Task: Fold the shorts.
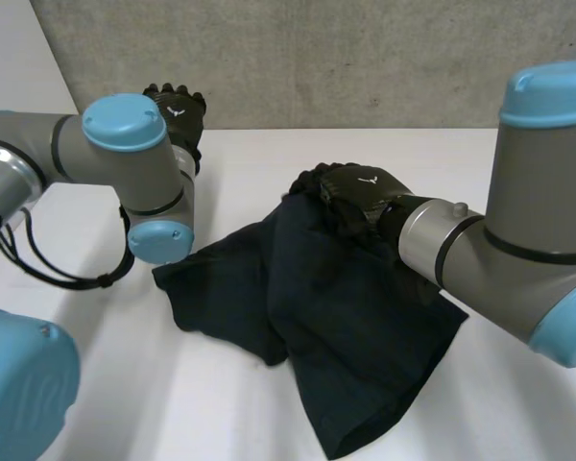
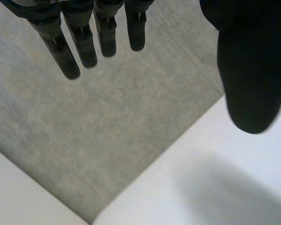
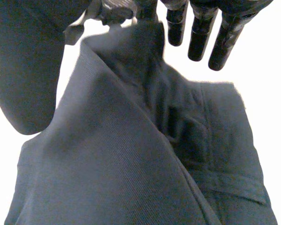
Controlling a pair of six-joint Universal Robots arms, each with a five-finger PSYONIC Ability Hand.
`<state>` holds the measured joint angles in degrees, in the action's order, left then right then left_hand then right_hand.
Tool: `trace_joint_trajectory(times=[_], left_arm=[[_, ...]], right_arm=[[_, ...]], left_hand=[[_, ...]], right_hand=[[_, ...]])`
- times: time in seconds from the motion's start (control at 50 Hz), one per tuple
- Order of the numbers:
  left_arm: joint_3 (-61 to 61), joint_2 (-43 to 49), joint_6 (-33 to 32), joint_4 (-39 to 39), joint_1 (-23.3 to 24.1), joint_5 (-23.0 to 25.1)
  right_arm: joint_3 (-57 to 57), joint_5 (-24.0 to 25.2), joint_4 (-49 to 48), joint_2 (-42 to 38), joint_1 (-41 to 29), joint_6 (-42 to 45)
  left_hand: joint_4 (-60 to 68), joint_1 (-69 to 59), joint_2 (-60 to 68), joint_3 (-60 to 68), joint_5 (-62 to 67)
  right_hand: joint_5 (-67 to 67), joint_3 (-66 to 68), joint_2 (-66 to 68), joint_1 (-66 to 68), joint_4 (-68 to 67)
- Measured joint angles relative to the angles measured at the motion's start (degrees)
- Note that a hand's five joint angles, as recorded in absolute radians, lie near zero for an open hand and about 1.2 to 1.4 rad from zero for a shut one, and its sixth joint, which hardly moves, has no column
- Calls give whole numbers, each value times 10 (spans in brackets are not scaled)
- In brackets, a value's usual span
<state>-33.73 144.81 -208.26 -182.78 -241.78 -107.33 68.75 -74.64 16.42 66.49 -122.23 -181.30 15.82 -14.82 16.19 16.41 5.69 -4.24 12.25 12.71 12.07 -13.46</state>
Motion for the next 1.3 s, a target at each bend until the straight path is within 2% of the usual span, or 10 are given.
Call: trace_joint_trajectory(times=[0.16,0.28,0.48,0.74,1.04,1.08,1.12,1.16,1.18,1.3], left_arm=[[-164,-138,117,96,8,-18],[-304,-266,211,159,30,8],[-405,-361,259,169,89,44],[-423,-294,316,139,161,34],[-343,-161,359,82,211,-1],[-326,-139,358,82,216,-24],[-311,-122,356,83,219,-51],[-303,-115,355,83,220,-66],[-291,-107,353,84,219,-88],[-259,-105,347,85,208,-116]], right_arm=[[-7,-1,65,25,5,109],[-3,-3,115,68,27,269],[-30,5,123,76,103,351],[-95,81,-15,-82,139,360],[-192,195,-32,-260,132,308],[-194,203,-32,-277,130,297],[-195,206,-33,-291,128,287],[-196,206,-34,-297,128,283],[-201,204,-38,-303,126,276],[-227,184,-54,-304,125,253]], left_hand=[[-21,9,-25,-23,-23],[-21,9,-25,-23,-23],[-21,9,-25,-23,-23],[-21,9,-25,-23,-23],[-19,7,-25,-22,-21],[73,-100,69,67,74],[221,-262,217,213,220],[303,-336,299,295,300],[486,-477,474,477,475],[524,-484,513,516,505]], right_hand=[[0,1,0,-2,0],[0,1,0,-2,-1],[0,0,-1,-2,0],[0,-1,-1,-2,0],[-5,10,10,3,-5],[-13,25,21,9,-13],[-263,299,310,239,-286],[-350,405,401,316,-392],[-447,508,502,393,-504],[-468,537,531,421,-545]])
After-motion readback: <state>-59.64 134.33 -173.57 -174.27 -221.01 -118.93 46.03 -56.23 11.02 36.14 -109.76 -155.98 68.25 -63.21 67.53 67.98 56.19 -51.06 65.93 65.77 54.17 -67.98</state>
